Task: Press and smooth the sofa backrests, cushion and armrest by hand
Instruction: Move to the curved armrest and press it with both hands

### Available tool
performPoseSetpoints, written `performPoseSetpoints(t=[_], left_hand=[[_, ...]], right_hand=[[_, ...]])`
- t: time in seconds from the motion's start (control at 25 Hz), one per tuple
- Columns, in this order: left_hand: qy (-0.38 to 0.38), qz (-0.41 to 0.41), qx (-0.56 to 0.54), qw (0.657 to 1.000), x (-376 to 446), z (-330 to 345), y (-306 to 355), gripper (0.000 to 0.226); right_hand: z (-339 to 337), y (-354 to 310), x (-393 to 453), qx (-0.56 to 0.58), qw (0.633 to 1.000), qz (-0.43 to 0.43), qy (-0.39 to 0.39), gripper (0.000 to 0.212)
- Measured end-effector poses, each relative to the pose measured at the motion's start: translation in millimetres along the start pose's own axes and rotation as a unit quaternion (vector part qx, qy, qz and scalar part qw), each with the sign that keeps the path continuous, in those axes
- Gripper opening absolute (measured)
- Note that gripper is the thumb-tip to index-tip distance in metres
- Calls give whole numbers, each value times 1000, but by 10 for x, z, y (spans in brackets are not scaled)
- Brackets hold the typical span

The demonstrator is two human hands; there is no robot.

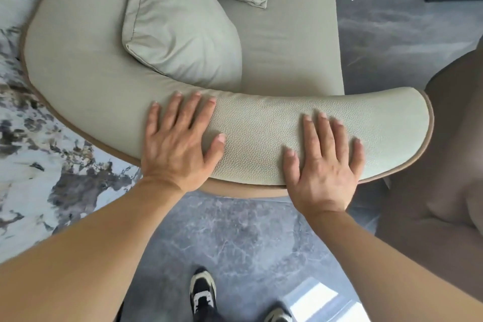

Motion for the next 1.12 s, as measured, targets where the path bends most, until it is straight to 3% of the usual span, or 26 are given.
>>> performPoseSetpoints(t=[0.4, 1.12], left_hand=[[-17, -1, -7, 1000, 34, 34, -45, 67], [4, 7, 5, 1000, 492, 65, -139, 66]], right_hand=[[20, -12, 47, -27, 999, 2, -30, 66], [83, -122, 529, -26, 1000, -12, 7, 66]])
Point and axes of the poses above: each hand's wrist, its own x-axis towards the middle knuckle, its own z-axis out of the palm, y = z × x, the point moved 10 cm from there along x, towards the middle knuckle, and after that the axes turned 13 degrees about z, right-handed, at the moved point
